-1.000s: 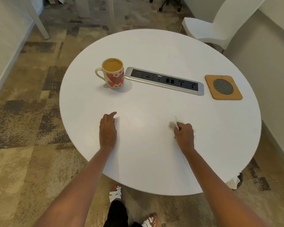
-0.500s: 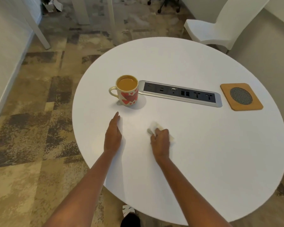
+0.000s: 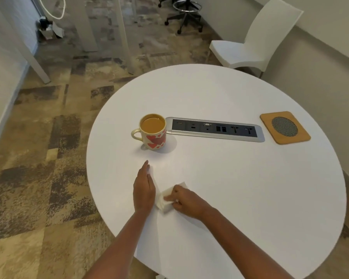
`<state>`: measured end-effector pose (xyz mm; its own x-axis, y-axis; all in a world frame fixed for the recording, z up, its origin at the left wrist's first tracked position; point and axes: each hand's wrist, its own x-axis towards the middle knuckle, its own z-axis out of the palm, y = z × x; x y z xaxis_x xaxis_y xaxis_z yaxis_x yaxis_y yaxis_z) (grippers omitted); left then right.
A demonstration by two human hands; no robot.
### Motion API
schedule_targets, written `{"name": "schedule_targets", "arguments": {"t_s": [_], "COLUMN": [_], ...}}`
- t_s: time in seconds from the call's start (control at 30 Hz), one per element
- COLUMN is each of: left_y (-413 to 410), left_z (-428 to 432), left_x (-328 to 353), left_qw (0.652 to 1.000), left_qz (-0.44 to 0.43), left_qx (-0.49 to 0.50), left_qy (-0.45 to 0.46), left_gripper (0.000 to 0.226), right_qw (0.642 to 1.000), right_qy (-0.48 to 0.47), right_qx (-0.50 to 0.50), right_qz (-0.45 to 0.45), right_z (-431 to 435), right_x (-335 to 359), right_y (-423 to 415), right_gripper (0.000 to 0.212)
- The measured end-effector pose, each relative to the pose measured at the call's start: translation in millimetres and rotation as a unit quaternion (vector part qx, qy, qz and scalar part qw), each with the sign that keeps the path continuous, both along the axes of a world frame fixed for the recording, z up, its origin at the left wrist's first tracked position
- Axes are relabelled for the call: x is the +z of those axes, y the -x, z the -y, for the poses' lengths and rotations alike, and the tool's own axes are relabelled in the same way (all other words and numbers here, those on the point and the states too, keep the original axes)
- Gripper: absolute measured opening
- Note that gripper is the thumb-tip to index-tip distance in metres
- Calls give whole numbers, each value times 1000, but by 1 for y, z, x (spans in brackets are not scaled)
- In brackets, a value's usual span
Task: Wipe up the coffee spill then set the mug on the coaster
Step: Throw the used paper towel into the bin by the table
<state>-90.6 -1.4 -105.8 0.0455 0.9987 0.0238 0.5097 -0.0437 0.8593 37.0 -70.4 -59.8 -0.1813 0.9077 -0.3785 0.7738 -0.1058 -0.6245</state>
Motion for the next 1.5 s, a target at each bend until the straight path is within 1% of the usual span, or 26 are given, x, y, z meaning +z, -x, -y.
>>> {"name": "schedule_targets", "arguments": {"t_s": [0.07, 0.13, 0.2, 0.27, 0.37, 0.43, 0.57, 0.7, 0.97, 1.03, 1.2, 1.27, 1.33, 1.43, 1.5], "left_y": [-5, -14, -27, -41, -66, -87, -137, -196, -315, -343, -408, -432, -447, -468, -478], "left_z": [3, 8, 16, 24, 36, 47, 78, 110, 184, 203, 249, 265, 279, 298, 307], "left_x": [1, 3, 6, 11, 19, 26, 38, 47, 51, 51, 55, 57, 57, 44, 28], "left_qw": [1000, 1000, 1000, 1000, 996, 992, 985, 976, 956, 951, 938, 934, 927, 910, 895], "left_qz": [-1, 3, 9, 10, 20, 24, 29, 36, 38, 32, 28, 27, 20, -11, -43], "left_qx": [-6, -8, -18, -23, -84, -125, -169, -213, -290, -309, -345, -357, -374, -415, -444], "left_qy": [-3, -2, -1, 4, 9, 5, 2, 7, -3, -4, -9, -6, -4, 4, 29], "left_gripper": [37, 36, 35, 33, 35, 37, 38, 37, 35, 36, 37, 38, 38, 41, 42], "right_qw": [999, 999, 999, 988, 949, 923, 867, 834, 749, 736, 727, 721, 723, 727, 725], "right_qy": [28, 29, 8, -2, -35, -44, -42, -53, -112, -121, -132, -123, -106, -77, -57], "right_qx": [34, 15, -34, -131, -275, -335, -421, -472, -587, -609, -647, -660, -666, -676, -683], "right_qz": [2, -9, -29, -77, -150, -183, -265, -282, -286, -270, -190, -169, -146, -92, -68], "right_z": [9, 19, 30, 40, 56, 68, 101, 142, 228, 251, 303, 320, 331, 345, 349], "right_x": [7, 16, 26, 34, 41, 44, 47, 49, 52, 53, 50, 43, 33, 11, -11], "right_y": [-17, -38, -59, -81, -115, -138, -182, -231, -351, -379, -434, -453, -465, -479, -485], "right_gripper": [37, 36, 33, 28, 25, 27, 28, 28, 32, 31, 25, 23, 23, 19, 17]}}
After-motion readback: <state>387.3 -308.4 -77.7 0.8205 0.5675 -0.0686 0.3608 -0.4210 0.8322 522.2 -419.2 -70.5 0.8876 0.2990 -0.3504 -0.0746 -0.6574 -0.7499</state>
